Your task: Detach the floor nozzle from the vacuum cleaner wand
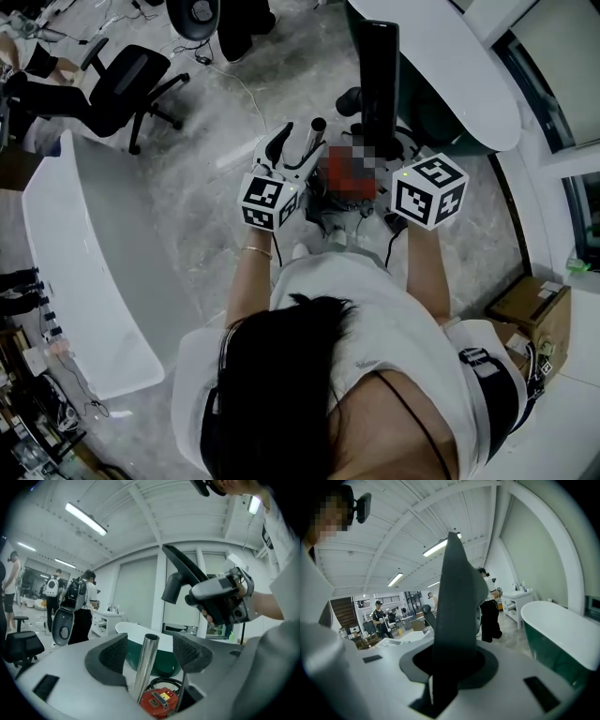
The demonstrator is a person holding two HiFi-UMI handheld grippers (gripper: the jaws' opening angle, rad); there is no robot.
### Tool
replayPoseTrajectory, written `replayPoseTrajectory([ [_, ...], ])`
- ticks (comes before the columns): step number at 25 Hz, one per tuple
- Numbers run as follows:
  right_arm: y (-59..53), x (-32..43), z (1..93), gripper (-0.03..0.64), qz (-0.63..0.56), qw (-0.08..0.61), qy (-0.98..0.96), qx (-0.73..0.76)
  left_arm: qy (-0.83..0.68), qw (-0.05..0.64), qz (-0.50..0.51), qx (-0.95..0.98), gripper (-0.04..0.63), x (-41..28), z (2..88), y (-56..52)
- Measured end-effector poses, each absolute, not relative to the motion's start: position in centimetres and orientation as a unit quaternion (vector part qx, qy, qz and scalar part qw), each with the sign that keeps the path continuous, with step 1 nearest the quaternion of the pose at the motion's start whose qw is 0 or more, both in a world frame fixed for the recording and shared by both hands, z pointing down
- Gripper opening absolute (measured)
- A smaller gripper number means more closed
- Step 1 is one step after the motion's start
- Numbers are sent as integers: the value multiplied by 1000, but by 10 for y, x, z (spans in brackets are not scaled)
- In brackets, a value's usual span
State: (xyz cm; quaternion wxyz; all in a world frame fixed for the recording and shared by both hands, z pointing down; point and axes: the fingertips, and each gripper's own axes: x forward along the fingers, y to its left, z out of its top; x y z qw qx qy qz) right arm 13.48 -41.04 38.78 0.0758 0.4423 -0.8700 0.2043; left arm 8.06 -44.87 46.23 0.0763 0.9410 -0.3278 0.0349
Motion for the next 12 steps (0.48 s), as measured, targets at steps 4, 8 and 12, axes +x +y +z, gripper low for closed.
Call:
replayPoseTrajectory([
  [4, -404, 136, 393, 103, 207, 76, -865, 450, -335, 98, -31, 936, 285, 73, 432, -435],
  [8, -401, 139, 395, 103, 210, 73, -858, 463, -333, 103, -36, 937, 285, 71, 422, -427],
  [12, -397, 146, 395, 103, 206, 66, -850, 481, -329, 110, -29, 938, 284, 73, 418, -420],
])
